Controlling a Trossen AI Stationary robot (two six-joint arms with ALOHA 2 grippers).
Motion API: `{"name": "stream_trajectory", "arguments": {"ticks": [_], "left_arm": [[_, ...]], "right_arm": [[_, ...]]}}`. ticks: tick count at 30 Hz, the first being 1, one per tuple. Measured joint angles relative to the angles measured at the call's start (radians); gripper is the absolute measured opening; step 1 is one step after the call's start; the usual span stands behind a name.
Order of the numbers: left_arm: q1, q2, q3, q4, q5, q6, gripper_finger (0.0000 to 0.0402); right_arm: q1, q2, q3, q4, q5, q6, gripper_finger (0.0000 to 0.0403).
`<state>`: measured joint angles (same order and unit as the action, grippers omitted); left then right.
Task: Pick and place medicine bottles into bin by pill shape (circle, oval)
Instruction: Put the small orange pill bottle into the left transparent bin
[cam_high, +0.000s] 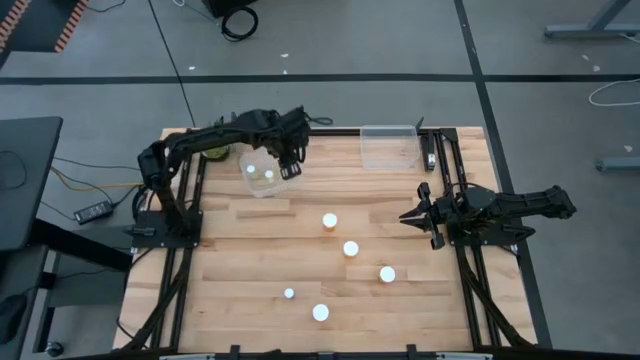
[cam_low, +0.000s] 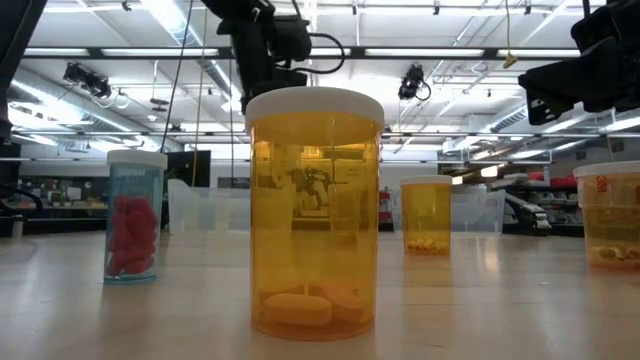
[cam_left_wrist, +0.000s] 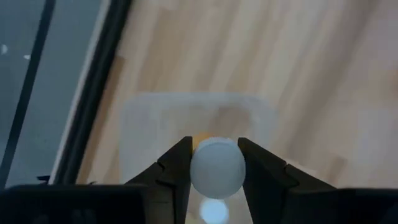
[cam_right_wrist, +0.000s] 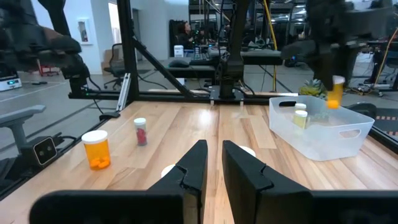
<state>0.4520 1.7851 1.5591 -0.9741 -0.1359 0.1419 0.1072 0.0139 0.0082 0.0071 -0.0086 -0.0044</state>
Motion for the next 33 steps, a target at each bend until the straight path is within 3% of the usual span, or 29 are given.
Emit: {"name": "stream_trajectory", "arguments": {"ticks": [19, 28, 33], "left_arm": [[0.114, 0.002, -0.343, 0.342, 0.009, -0.131, 0.0133], [0.130, 0.001, -0.398, 0.389, 0.008, -0.165, 0.0134], [0.129, 0.002, -0.403, 0.403, 0.009, -0.165, 0.0171]], "right_arm": [[0.000, 0.000, 0.000, 0.000, 0.000, 0.000, 0.0057], [0.000, 0.000, 0.000, 0.000, 0.000, 0.000, 0.0057], [0.000, 0.000, 0.000, 0.000, 0.000, 0.000, 0.0057]]}}
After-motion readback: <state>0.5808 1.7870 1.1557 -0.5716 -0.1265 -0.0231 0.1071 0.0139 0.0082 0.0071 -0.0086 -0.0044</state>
